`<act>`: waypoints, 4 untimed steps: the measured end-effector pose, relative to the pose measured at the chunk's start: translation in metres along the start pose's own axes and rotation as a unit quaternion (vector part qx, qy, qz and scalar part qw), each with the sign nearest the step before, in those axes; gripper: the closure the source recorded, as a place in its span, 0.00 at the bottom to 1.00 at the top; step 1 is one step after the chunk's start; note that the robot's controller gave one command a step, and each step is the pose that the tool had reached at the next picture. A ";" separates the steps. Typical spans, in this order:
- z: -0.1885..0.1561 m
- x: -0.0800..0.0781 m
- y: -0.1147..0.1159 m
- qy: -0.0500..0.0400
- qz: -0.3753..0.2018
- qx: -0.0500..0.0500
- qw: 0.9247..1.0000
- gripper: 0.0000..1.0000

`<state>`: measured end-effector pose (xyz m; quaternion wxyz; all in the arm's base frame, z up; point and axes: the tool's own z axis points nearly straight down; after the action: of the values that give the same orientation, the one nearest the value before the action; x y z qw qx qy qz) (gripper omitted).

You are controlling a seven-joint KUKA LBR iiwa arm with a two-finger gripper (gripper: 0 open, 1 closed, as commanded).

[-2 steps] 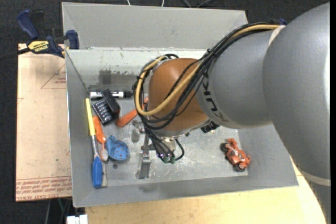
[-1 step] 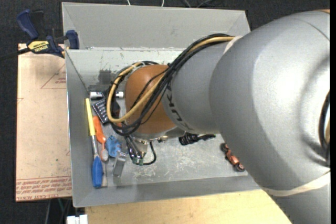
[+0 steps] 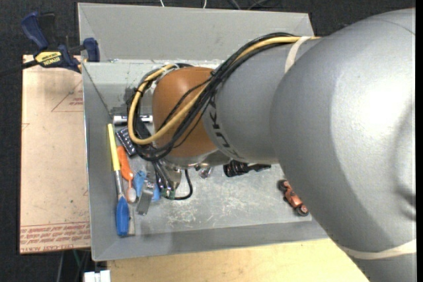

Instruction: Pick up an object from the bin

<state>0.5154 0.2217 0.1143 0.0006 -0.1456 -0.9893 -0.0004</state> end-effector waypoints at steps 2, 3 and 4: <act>0.043 0.023 0.005 -0.001 0.044 -0.002 0.999 0.00; 0.044 0.034 0.004 0.004 -0.029 0.001 1.000 1.00; 0.044 0.034 0.004 0.004 -0.029 0.001 1.000 1.00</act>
Offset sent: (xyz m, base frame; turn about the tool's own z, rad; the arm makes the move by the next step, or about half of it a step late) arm -0.0194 0.0104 -0.0443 0.1075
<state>0.4834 0.2350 0.0702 0.0042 -0.1172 -0.9931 -0.0005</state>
